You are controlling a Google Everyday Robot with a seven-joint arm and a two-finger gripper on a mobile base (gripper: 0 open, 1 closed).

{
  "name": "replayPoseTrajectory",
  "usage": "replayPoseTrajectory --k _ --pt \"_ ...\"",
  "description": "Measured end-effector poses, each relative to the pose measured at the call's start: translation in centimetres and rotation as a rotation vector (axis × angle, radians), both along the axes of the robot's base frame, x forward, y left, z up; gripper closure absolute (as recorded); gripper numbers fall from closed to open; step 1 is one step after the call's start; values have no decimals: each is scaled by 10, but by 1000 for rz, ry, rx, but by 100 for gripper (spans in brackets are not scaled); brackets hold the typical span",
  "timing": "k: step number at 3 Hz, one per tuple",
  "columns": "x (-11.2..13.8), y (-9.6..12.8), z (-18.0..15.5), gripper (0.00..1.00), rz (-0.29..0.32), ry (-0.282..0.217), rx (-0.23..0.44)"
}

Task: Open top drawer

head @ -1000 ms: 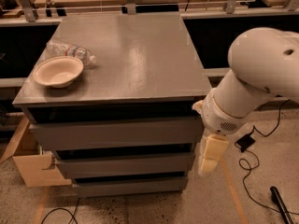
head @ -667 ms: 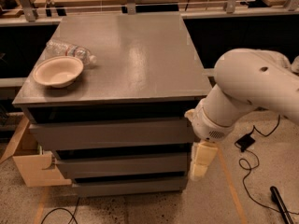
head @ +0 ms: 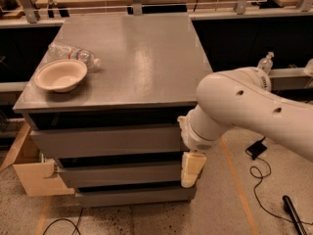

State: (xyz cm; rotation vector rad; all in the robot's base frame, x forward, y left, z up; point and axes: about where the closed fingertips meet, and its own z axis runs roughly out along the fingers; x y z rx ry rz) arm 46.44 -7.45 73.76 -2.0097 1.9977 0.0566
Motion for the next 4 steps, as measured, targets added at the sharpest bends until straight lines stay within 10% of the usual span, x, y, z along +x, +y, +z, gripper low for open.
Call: replayPoseTrajectory --k 4 --pt "49 15 -43 0 9 -117 -42"
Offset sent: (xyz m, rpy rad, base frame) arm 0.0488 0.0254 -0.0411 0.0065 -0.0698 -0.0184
